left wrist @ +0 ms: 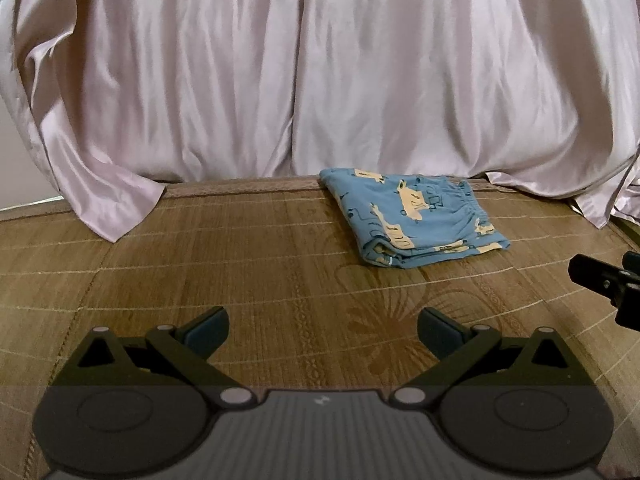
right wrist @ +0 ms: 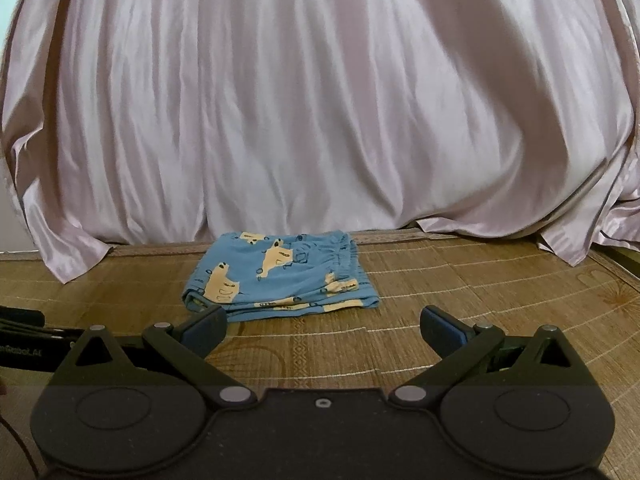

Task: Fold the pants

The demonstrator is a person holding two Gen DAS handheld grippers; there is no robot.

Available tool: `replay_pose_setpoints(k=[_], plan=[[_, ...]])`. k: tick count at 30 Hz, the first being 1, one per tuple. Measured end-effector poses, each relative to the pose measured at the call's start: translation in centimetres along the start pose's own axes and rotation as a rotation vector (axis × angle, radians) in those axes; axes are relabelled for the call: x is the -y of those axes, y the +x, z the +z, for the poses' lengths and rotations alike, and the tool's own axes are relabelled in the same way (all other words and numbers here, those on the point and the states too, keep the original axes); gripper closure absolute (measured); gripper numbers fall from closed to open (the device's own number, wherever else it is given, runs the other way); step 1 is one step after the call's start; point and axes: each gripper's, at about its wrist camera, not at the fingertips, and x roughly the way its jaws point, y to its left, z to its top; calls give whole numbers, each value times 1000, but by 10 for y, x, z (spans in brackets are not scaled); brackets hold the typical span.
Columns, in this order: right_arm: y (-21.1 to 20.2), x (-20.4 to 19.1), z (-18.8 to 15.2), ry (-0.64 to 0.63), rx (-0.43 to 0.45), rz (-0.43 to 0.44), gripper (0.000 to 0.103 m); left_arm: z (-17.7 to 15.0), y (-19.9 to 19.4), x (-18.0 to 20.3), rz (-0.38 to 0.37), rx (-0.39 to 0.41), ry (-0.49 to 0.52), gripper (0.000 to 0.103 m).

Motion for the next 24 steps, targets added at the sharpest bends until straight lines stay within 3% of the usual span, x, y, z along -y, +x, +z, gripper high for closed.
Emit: replay_pose_setpoints(k=[24], plan=[[-1,1,-2,2,-6,1,1,-1,-1,2,3,3,11,0]])
